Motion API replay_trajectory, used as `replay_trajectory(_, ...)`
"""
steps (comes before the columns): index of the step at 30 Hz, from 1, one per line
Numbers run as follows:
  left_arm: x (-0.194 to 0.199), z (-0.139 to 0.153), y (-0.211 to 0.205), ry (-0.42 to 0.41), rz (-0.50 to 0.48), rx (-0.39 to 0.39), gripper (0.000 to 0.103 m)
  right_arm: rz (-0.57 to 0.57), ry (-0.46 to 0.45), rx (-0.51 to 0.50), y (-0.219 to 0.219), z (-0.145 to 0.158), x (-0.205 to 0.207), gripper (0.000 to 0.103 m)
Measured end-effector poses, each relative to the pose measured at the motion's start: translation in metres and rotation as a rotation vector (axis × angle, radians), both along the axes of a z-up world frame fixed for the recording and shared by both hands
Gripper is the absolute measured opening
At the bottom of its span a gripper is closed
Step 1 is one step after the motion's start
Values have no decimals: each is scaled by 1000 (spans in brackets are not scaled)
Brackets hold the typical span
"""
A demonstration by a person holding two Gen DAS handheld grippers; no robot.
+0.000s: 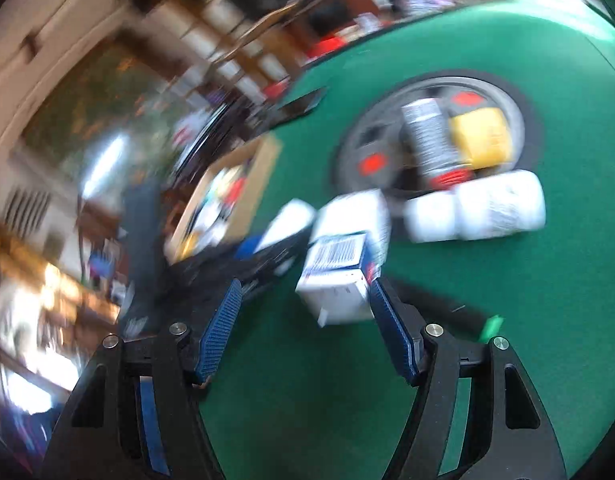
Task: Organize objects
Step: 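Grasp the blue-and-white medicine box with the right gripper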
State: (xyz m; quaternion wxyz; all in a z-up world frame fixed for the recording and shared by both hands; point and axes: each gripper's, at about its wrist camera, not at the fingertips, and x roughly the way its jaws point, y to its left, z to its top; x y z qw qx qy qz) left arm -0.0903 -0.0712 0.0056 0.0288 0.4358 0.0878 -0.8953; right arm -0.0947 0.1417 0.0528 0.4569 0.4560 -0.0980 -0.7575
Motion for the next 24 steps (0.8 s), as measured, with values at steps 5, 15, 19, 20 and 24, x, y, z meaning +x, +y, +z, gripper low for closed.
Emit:
replay_trajectory(5,1,0,2,2,0,-16,36,-86,-2,82,-3,-4,-9,68)
replay_trajectory(15,1,0,4,3,-1,-27,36,-322,-222,50,-39,-13,-36,68)
replay_trajectory(19,1,-1,4,4,-2,-32,36,-399,-257,142,-57,-21,-44,68)
replay_trajectory(20,1,-1,4,4,-2,-32,36,-410,-256,144,-58,-23,-45,68)
replay_trajectory(24,1,-1,5,4,-1,-38,36,-400,-208,121,-56,-28,-45,55)
